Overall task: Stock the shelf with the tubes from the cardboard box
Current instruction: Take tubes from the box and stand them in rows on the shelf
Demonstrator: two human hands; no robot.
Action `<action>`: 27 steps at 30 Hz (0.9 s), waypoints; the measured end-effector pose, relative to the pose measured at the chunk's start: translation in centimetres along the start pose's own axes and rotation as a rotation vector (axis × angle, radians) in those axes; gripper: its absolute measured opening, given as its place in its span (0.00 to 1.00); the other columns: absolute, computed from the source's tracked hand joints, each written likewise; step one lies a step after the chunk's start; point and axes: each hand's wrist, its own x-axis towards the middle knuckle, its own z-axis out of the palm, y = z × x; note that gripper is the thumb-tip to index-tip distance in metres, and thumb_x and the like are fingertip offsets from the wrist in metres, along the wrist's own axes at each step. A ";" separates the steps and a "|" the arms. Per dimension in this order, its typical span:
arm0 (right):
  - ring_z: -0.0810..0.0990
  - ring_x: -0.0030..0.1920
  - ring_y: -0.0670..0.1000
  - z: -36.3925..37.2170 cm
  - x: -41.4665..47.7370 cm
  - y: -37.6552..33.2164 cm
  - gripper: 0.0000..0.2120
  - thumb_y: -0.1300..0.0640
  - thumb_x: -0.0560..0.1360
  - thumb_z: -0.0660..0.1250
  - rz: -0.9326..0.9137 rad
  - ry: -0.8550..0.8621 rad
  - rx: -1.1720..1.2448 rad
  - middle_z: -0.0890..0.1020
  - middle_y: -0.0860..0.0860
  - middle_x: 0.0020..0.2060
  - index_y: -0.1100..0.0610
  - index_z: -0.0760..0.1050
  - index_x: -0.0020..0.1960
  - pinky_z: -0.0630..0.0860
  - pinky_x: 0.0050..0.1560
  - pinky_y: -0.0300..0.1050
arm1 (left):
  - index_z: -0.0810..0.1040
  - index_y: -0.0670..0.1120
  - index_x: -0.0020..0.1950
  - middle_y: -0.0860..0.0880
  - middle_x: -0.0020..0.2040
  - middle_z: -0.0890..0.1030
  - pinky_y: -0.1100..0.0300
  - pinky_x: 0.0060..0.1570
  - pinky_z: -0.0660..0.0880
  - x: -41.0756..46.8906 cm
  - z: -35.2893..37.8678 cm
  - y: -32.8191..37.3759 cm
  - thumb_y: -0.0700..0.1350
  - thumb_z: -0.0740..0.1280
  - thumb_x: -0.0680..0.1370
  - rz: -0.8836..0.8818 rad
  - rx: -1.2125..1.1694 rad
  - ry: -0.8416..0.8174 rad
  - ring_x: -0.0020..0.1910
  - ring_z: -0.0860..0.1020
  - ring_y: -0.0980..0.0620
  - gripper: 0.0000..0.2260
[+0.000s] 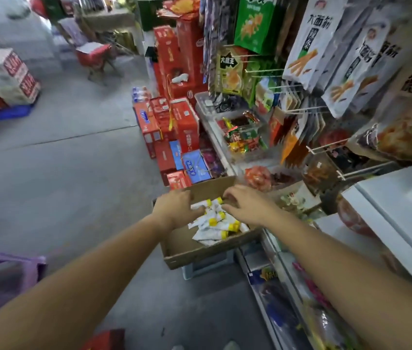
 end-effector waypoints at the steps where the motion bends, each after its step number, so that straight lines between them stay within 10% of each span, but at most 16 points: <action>1: 0.76 0.56 0.51 1.1 1.0 0.3 0.19 0.41 0.78 0.61 -0.003 -0.022 0.009 0.76 0.49 0.56 0.51 0.73 0.63 0.74 0.53 0.47 | 0.77 0.49 0.51 0.49 0.52 0.81 0.56 0.42 0.73 0.4 1.0 -0.6 0.67 0.59 0.74 -0.020 -0.004 -0.012 0.50 0.79 0.47 0.23; 27: 0.77 0.57 0.55 26.0 19.9 11.7 0.19 0.42 0.79 0.60 0.266 -0.329 0.020 0.78 0.52 0.59 0.54 0.73 0.63 0.76 0.51 0.50 | 0.76 0.47 0.61 0.47 0.58 0.79 0.53 0.54 0.74 15.5 24.1 -12.6 0.64 0.59 0.78 -0.150 -0.154 -0.389 0.56 0.78 0.46 0.24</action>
